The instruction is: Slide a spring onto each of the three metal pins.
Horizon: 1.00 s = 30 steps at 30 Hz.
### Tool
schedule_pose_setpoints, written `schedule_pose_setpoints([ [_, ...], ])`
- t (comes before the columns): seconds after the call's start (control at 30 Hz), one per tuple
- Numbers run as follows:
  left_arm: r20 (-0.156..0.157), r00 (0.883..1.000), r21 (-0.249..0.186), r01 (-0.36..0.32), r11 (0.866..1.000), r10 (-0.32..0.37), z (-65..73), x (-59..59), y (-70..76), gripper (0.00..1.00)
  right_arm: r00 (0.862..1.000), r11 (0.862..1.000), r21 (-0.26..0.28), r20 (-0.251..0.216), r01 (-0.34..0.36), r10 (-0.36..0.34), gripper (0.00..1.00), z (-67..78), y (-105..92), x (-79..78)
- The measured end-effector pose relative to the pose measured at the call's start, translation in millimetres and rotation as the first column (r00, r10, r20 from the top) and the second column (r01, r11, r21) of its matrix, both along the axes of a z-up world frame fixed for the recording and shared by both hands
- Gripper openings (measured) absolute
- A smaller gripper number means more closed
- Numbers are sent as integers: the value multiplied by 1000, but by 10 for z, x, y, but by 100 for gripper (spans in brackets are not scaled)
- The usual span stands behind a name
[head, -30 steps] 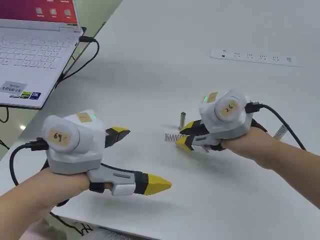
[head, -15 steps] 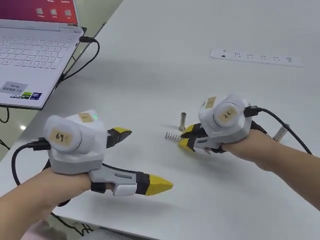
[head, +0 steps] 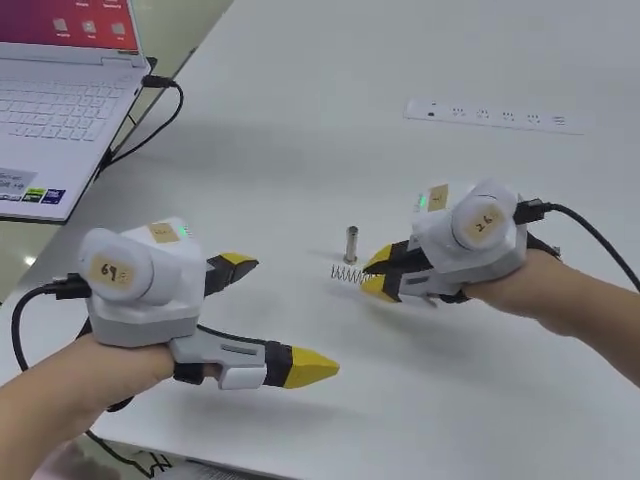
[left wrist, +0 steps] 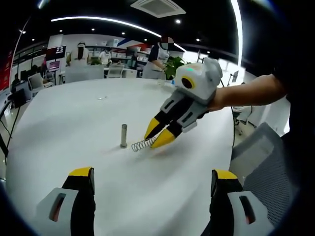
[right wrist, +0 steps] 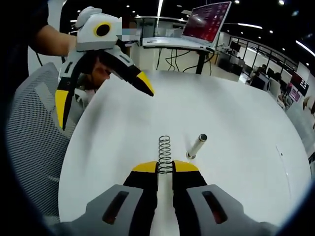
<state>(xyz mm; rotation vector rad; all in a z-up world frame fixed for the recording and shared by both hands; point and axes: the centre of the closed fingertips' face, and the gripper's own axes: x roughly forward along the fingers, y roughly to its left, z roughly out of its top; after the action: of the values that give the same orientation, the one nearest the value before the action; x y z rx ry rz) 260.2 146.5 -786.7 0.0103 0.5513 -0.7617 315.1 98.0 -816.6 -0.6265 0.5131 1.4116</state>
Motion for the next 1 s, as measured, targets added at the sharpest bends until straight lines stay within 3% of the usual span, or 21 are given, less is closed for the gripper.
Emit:
schedule_pose_setpoints([
  [0.57,21,994,9,110,994,-110,76,45,-341,94,1000,1000,8,-15,-5,5,8,283,-564,-220],
  [0.73,27,988,15,151,988,-152,85,43,-429,88,1000,1000,4,-16,-8,8,8,334,-689,-351],
  [1.0,48,974,-12,223,975,-222,140,41,-732,75,999,999,16,-30,-30,30,8,426,-778,-517],
])
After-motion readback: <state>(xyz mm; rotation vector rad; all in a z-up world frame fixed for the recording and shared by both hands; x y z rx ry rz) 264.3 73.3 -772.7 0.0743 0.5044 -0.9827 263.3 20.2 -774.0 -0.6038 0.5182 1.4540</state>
